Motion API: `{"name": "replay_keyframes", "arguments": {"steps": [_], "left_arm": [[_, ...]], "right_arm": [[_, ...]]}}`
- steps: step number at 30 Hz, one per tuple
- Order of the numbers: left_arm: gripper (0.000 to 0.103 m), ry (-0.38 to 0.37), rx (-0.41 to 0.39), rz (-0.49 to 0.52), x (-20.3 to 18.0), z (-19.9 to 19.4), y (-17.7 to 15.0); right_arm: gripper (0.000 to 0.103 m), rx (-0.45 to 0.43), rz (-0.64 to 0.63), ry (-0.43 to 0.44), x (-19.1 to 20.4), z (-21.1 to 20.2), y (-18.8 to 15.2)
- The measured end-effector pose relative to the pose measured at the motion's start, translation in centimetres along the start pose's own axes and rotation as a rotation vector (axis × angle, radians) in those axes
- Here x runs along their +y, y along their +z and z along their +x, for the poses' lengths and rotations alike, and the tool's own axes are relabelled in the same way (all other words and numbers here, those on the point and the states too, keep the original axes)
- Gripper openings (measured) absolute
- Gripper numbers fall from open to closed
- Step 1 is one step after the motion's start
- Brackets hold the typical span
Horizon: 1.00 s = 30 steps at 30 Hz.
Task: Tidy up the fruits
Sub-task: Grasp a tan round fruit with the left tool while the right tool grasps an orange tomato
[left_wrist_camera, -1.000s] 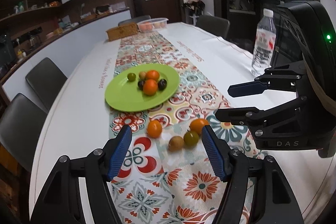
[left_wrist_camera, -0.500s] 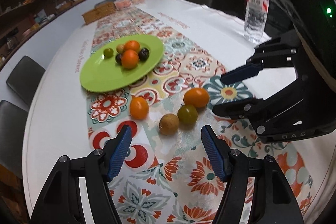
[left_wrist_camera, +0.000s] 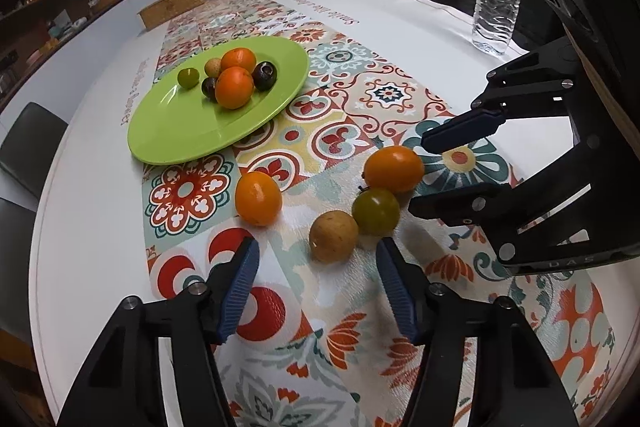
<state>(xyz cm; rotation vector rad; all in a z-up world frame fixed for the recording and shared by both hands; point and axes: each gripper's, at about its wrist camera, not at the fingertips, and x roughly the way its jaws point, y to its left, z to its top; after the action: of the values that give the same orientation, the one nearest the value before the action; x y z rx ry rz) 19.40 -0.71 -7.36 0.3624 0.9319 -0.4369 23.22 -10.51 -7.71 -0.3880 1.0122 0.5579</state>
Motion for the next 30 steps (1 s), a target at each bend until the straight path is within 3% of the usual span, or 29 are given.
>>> {"name": "replay_keyframes", "arguments": {"steps": [12,16,19,30], "left_arm": [[0.043,-0.041,0.009,-0.040,0.8,1.0,0.1],[0.030,-0.057,0.009,-0.048,0.7,1.1,0.2],[0.026,-0.060,0.005,-0.047,0.7,1.2,0.2],[0.026,-0.046,-0.037,-0.093,0.7,-0.3,0.0]], "right_arm": [[0.042,0.000,0.014,0.015,-0.3,1.1,0.6],[0.031,-0.003,0.023,0.025,-0.3,1.3,0.7],[0.031,-0.010,0.028,0.022,-0.3,1.3,0.7],[0.029,-0.059,0.083,0.011,-0.7,-0.2,0.2]]}}
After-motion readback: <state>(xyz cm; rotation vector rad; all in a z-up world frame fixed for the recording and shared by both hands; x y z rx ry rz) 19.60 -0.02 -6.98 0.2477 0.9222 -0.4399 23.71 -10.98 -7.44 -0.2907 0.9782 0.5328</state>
